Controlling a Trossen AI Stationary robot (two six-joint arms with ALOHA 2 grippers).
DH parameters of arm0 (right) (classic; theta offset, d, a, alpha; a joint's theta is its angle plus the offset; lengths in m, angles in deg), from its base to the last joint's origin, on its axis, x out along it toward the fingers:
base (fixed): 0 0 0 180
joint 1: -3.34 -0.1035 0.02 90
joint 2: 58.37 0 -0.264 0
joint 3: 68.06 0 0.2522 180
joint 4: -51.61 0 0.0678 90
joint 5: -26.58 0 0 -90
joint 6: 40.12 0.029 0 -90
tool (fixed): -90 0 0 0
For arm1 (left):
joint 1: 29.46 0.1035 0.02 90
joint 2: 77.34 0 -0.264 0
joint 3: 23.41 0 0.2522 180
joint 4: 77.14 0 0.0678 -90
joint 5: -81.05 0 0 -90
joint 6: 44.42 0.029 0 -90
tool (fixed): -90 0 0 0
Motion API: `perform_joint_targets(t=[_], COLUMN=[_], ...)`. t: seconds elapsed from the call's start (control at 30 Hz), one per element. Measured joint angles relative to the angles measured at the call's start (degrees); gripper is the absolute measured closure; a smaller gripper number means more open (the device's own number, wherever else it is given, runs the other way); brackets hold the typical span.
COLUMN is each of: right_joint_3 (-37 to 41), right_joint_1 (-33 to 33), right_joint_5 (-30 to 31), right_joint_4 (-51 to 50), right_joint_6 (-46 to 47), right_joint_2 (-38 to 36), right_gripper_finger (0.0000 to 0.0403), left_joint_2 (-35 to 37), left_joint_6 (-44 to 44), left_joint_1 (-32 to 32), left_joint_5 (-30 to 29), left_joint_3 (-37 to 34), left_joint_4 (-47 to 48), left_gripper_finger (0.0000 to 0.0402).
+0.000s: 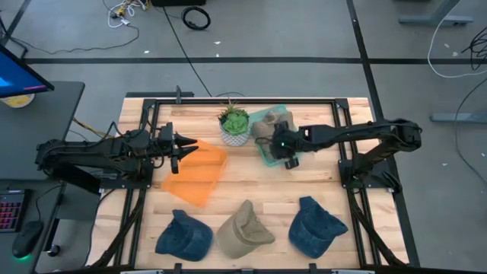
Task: Pick & Place hat
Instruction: Put the brown cap into the blue bin
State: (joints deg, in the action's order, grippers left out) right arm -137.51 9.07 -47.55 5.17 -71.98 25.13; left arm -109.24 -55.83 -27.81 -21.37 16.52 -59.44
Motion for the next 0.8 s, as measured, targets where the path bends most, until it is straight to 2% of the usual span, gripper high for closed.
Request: perform_joint_targets(t=[0.23,0.4,0.53,0.8], right_joint_3=[-7.70,-10.36,-10.36,-10.38], right_joint_1=[-10.18,-14.43,-17.19,-23.14], right_joint_5=[-0.47,-2.64,-8.53,-9.44], right_joint_4=[-0.86,-0.74,-0.09,0.61], right_joint_6=[16.86,31.25,38.99,47.92], right_joint_2=[-1.29,-1.35,-1.28,-1.08], right_gripper_finger=[0.0234,0.0234,0.0234,0.0234], left_joint_2=[-0.02,-2.32,-8.11,-21.17], left_joint_6=[-4.41,-3.07,-0.11,-1.50], left_joint_1=[0.00,-0.62,-4.00,-11.64], left_joint_5=[0.80,10.40,15.79,16.22], left_joint_3=[0.00,0.00,0.00,0.04], left_joint_4=[-0.20,-4.41,-13.81,-23.70], left_gripper_finger=[0.0287,0.0287,0.0287,0.0287])
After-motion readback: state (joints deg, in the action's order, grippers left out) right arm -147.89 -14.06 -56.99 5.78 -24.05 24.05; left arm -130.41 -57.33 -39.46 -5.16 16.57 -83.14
